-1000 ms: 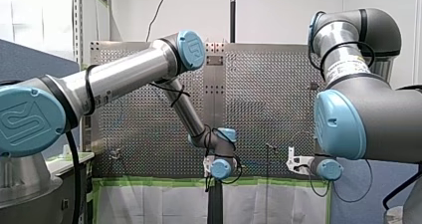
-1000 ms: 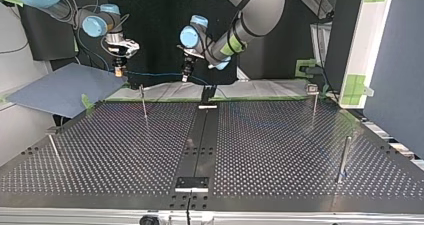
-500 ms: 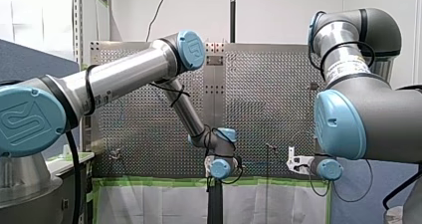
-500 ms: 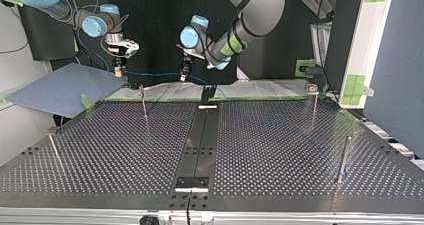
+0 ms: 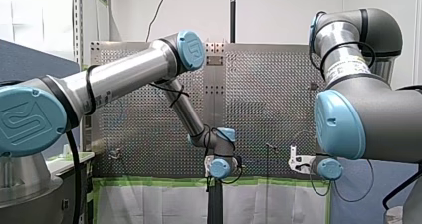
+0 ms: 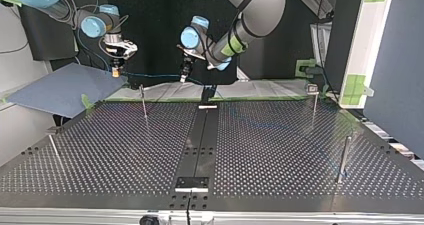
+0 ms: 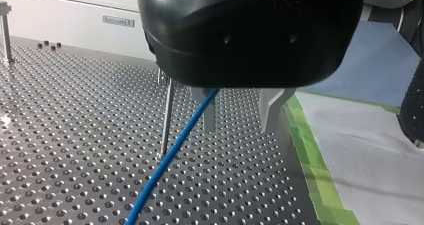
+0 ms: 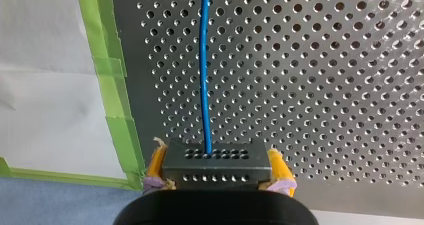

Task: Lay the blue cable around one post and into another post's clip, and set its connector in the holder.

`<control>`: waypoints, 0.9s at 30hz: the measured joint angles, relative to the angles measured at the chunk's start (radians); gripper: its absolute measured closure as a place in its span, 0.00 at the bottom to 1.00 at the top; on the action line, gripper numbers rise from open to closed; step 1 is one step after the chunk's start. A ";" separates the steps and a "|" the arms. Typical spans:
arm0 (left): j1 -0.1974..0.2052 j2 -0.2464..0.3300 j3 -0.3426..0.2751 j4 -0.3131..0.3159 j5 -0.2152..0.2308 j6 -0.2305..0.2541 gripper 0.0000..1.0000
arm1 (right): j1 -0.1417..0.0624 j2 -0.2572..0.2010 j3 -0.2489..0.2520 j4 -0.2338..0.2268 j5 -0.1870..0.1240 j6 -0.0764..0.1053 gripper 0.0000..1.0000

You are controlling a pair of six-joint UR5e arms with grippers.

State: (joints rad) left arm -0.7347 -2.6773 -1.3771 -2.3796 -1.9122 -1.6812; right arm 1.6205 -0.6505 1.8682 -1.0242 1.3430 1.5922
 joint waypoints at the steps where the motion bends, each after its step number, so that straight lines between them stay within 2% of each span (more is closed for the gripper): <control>1: 0.001 0.000 0.000 0.000 0.000 0.000 0.55 | 0.000 0.000 0.000 0.000 0.001 0.000 0.73; 6: 0.004 0.000 0.000 0.003 0.011 0.000 0.55 | 0.000 0.000 0.000 -0.001 0.003 0.000 0.73; 9: 0.004 0.000 0.000 0.003 0.021 0.000 0.62 | 0.000 0.000 0.000 -0.001 0.004 0.000 0.73; 10: 0.004 0.000 0.000 0.003 0.023 0.000 0.71 | 0.000 0.000 0.000 -0.001 0.004 0.000 0.73; 11: 0.004 0.000 0.000 0.003 0.024 0.000 0.71 | 0.000 0.000 0.000 0.000 0.004 0.000 0.73; 13: 0.004 0.000 0.000 0.004 0.025 0.000 0.87 | 0.000 0.000 0.000 0.000 0.004 0.000 0.73; 14: 0.004 0.000 0.000 0.004 0.026 0.000 0.87 | 0.000 0.000 0.000 0.000 0.004 0.000 0.73; 15: 0.003 0.000 0.000 0.004 0.026 0.000 1.00 | 0.000 0.000 0.000 0.001 0.004 0.000 0.73; 20: 0.002 0.000 0.000 0.004 0.042 0.000 1.00 | 0.000 0.000 0.000 0.000 0.004 0.000 0.73; 27: 0.004 0.000 0.000 0.004 0.086 0.000 1.00 | 0.000 0.000 0.000 -0.001 0.004 0.000 0.73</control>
State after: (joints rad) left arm -0.7310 -2.6773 -1.3771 -2.3753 -1.8265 -1.6812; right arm 1.6202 -0.6503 1.8678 -1.0252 1.3470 1.5926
